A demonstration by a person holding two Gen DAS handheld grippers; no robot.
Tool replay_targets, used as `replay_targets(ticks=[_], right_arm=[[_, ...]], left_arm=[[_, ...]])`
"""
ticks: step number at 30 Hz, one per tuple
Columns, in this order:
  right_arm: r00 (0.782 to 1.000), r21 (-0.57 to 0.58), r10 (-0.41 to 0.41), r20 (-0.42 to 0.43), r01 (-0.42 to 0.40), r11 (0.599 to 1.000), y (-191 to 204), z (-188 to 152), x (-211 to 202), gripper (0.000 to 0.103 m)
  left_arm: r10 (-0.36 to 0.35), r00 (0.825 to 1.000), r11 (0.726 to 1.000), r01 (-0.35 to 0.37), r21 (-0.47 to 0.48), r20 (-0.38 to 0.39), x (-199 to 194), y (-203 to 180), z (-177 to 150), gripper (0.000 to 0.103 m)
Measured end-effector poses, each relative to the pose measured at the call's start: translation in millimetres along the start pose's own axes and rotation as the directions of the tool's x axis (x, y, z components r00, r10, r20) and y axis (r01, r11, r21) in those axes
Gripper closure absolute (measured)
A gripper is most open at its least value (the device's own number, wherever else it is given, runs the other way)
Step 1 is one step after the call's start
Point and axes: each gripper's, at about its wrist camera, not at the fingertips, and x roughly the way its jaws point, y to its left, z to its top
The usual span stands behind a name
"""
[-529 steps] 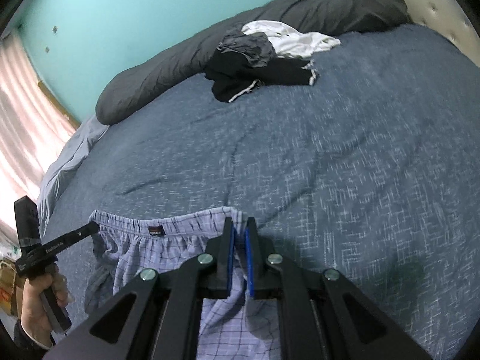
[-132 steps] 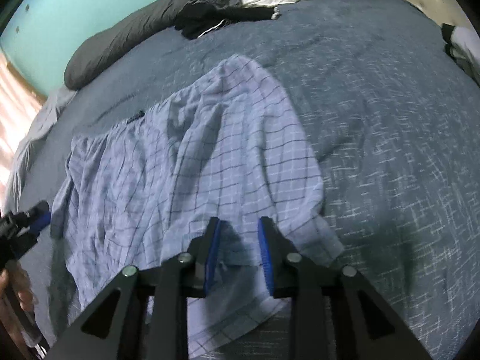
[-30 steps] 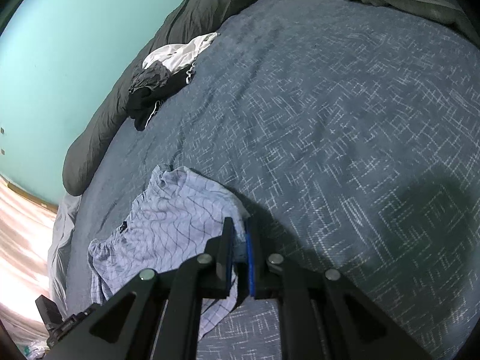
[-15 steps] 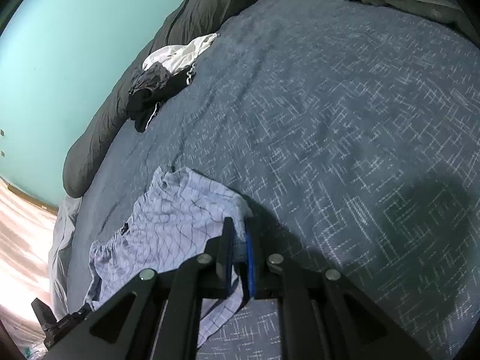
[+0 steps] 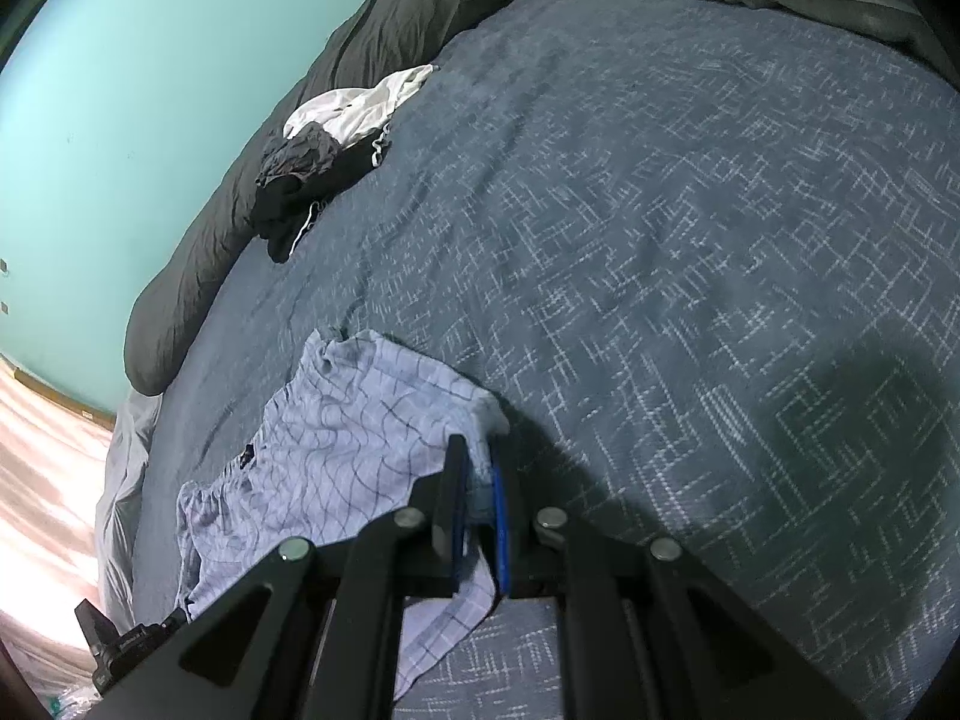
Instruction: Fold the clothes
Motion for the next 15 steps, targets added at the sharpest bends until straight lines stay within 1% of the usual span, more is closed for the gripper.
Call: replay_targets(ticks=[3,5,6,7,9,10,13,15], right_arm=[[1.000,-0.001,0.000,0.000,0.000,1.000,0.5,0.0,0.5,0.096],[1.000,0.003,0.002,0.000,-0.002,1.000,0.3,0.1,0.7,0.096],[1.000,0.004,0.003,0.000,-0.003,1.000,0.3,-0.1,0.9,0.096],[1.000,0.005,0.002,0.000,-0.002,1.000,0.6,-0.3,1.1,0.096],[1.000,0.004,0.002,-0.001,-0.002,1.000,1.2,-0.7,1.2,0.096],[1.000,0.003,0.001,-0.001,-0.001,1.000,1.4,-0.8,1.5,0.096],[1.000,0.004,0.000,-0.004,0.000,1.000,1.9,-1.1,2.8,0.096],[1.000,0.005,0.001,-0.008,-0.001,1.000,2.4,-1.4,4.0,0.096]], left_arm=[[0.006,1.000,1.000,-0.005,-0.021,0.027,-5.7,4.0,2.9,0.084],[0.012,0.999,1.000,-0.012,0.006,0.038,-9.3,1.1,3.3,0.075],[0.015,0.999,1.000,-0.016,0.018,0.042,-10.6,-0.8,2.9,0.074],[0.010,0.999,0.999,-0.011,0.030,0.040,-10.8,-3.0,2.4,0.073],[-0.006,1.000,0.998,0.005,0.057,0.024,-9.2,-7.9,1.1,0.065],[-0.015,1.000,0.997,0.014,0.081,0.003,-5.0,-12.3,-1.0,0.059],[0.005,0.999,0.990,0.002,0.143,-0.045,8.3,-22.1,-9.5,0.058],[0.022,0.998,0.985,-0.012,0.170,-0.053,12.6,-25.3,-12.2,0.058]])
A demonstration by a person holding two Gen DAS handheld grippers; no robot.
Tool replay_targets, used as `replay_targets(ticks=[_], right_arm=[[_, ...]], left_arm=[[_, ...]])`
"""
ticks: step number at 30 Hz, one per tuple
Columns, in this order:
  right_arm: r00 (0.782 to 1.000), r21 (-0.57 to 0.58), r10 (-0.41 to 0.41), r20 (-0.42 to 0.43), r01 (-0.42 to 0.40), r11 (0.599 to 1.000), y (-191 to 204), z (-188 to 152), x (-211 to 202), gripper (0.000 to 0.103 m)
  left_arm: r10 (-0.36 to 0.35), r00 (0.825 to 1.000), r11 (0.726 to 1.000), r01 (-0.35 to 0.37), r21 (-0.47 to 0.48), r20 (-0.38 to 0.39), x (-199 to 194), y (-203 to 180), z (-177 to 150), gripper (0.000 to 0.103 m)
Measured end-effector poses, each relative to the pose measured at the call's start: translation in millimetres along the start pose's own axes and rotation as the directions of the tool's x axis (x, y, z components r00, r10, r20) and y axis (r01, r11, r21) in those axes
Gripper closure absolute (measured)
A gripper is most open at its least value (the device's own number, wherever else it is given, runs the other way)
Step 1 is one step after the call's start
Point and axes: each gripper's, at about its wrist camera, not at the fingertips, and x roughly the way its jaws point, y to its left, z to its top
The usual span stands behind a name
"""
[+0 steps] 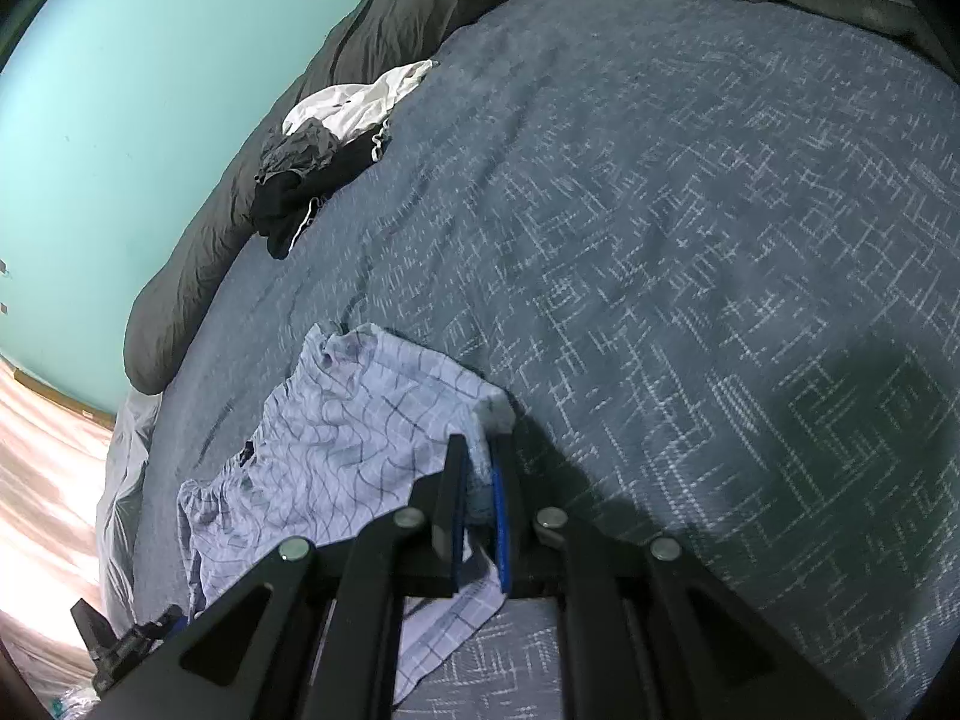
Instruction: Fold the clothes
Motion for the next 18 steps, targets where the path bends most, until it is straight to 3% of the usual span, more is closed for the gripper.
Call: replay_targets(ticks=[4,6,7,8,14,18], right_arm=[[1.000,0.001,0.000,0.000,0.000,1.000,-0.4,0.6,0.7,0.096],[1.000,0.003,0.001,-0.003,-0.001,1.000,-0.9,0.5,1.2,0.096],[1.000,0.005,0.002,-0.004,-0.002,1.000,-1.1,0.4,1.4,0.096],[1.000,0.006,0.003,-0.005,-0.003,1.000,-1.2,0.2,1.7,0.096],[1.000,0.008,0.002,-0.001,-0.002,1.000,-0.7,0.2,1.3,0.096],[1.000,0.007,-0.001,0.005,0.001,1.000,-1.0,0.5,0.2,0.096]], left_arm=[[0.019,1.000,1.000,-0.019,0.007,-0.003,1.8,0.5,0.6,0.061],[0.022,1.000,1.000,-0.022,0.004,0.007,-1.6,2.4,2.5,0.079],[0.025,1.000,1.000,-0.025,0.005,0.012,-4.0,3.4,3.0,0.094],[0.029,0.999,1.000,-0.029,0.001,0.018,-5.8,5.2,4.0,0.100],[0.041,0.996,0.998,-0.037,-0.049,0.085,-22.4,19.3,10.8,0.101],[0.048,0.995,0.997,-0.042,-0.071,0.087,-22.1,25.0,11.2,0.101]])
